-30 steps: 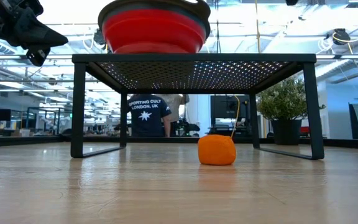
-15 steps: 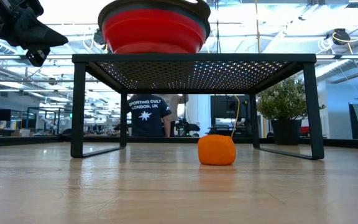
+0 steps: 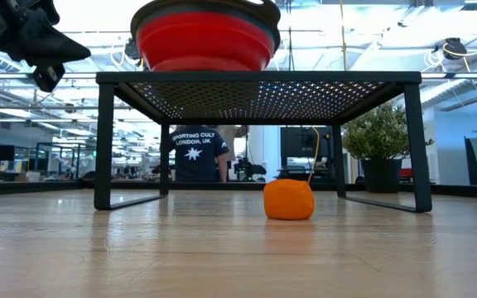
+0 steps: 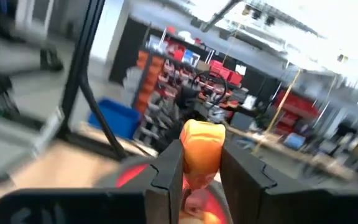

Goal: Pick & Place Fruit
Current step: Put the peach into the red colander on the shelf

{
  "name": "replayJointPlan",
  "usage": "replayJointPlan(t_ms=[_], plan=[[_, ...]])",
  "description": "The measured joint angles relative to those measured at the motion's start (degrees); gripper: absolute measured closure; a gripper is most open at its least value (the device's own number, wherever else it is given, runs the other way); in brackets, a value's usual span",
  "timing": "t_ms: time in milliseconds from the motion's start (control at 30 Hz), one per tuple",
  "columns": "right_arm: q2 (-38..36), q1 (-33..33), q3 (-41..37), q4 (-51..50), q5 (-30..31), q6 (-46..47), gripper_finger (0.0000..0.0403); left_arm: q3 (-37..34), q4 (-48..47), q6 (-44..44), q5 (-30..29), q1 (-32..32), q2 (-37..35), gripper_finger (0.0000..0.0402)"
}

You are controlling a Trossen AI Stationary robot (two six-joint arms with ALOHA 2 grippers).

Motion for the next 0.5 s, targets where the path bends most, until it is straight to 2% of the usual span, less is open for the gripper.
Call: replayJointPlan(t_ms=[233, 500], plan=[[6.1, 0.0, 0.0, 3.6, 0.0, -21.6, 0.0320, 0.0, 4.0, -9.1, 0.0, 0.0, 0.2, 0.0394], [12.0, -1.4, 0.0, 8.9, 0.3, -29.6, 0.0319, 0.0, 11.7, -19.0, 0.0, 0.0, 0.3, 0.0394]])
